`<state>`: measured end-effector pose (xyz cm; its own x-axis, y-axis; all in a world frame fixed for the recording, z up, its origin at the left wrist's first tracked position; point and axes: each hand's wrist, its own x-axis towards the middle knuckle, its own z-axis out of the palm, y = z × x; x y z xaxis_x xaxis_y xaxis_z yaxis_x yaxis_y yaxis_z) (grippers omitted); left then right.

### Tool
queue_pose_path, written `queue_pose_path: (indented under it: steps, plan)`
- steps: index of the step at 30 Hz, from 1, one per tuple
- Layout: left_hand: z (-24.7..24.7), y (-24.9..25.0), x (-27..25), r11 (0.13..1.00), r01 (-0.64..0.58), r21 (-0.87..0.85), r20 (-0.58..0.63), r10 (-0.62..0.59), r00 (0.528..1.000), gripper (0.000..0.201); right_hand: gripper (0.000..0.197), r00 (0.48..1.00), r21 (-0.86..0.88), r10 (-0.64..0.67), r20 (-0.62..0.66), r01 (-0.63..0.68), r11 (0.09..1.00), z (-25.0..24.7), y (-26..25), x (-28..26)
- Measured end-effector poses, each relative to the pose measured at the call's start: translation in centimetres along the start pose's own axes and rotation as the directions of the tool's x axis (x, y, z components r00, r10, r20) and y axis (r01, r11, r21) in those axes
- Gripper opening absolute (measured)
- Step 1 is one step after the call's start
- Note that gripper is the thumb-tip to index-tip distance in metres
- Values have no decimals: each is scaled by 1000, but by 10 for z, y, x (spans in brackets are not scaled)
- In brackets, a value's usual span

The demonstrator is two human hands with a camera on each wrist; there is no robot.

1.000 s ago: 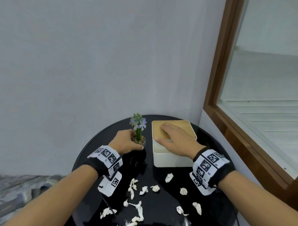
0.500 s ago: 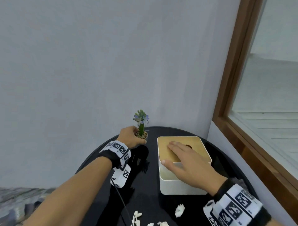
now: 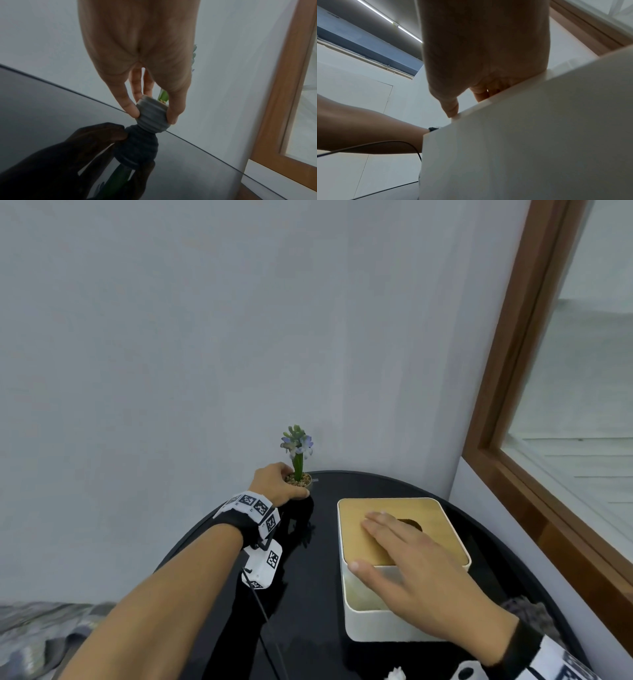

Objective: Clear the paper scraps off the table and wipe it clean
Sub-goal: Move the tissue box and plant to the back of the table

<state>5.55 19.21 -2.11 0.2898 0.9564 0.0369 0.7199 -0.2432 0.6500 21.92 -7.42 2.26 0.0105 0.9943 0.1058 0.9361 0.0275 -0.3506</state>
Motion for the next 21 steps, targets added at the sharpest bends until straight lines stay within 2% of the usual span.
queue_pose_path:
  steps: [6, 11, 21]
  plan:
    - [0, -2, 3, 999, 14, -41, 23, -13, 1000, 60, 78, 1000, -7, 11, 8, -11, 1000, -1, -2, 0]
    - [2, -6, 3, 997, 40, -68, 19, -39, 999, 67, 78, 1000, -21, 10, -4, -10, 1000, 1, -3, -2]
    - [5, -8, -1, 993, 71, -94, 16, -70, 997, 59, 80, 1000, -24, -3, -16, 2, 1000, 3, -1, -1]
